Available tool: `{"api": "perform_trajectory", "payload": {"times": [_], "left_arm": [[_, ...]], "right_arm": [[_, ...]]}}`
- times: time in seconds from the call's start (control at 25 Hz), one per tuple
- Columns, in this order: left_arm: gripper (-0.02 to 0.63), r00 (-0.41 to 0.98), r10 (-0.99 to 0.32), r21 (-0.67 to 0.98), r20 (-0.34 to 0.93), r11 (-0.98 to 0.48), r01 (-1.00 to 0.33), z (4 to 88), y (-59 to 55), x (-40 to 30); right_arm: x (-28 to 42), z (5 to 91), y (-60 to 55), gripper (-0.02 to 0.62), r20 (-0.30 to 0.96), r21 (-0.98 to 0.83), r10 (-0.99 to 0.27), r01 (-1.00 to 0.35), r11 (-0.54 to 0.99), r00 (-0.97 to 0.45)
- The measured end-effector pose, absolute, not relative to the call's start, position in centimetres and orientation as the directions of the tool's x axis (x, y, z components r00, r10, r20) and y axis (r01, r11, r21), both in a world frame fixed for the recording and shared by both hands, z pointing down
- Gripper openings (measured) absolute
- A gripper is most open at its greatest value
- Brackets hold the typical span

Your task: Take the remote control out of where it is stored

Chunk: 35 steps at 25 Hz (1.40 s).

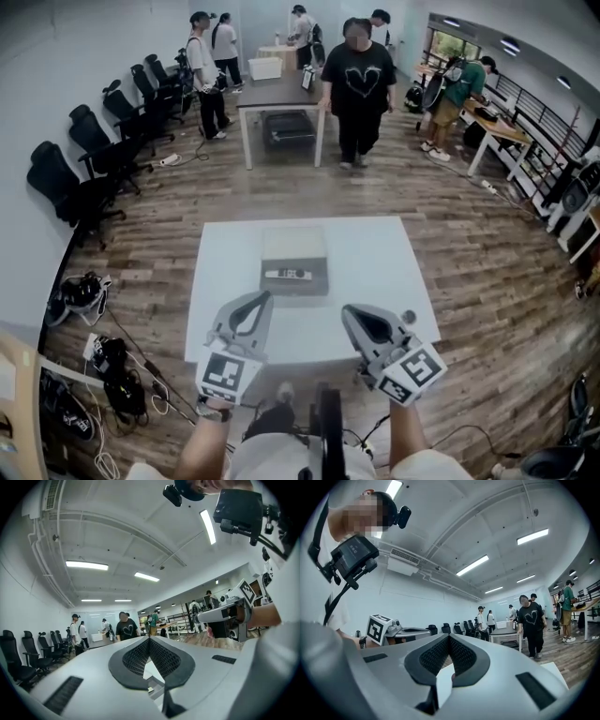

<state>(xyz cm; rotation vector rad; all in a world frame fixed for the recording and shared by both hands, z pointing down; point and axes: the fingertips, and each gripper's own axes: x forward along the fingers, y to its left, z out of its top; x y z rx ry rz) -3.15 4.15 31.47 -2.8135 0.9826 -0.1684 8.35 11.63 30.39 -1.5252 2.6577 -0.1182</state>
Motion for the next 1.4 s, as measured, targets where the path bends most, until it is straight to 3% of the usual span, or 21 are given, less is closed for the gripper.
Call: {"api": "perform_trajectory", "payload": {"times": [0.64, 1.4], "left_arm": [[-0.012, 0.807, -0.581, -0.172, 0.109, -0.81, -0.56, 32.9, -4.8, -1.4], [-0.012, 0.856, -0.481, -0.15, 0.191, -0.876, -0.458, 37.4, -10.7, 0.3]], "right_arm": [[9.8, 31.1, 3.0, -0.002, 0.008, -0.133, -0.882, -0.875, 0.466, -0.471], [9.3, 35.2, -3.5, -0.002, 0.139, -0.082, -0.894, -0.904, 0.419, -0.427]]}}
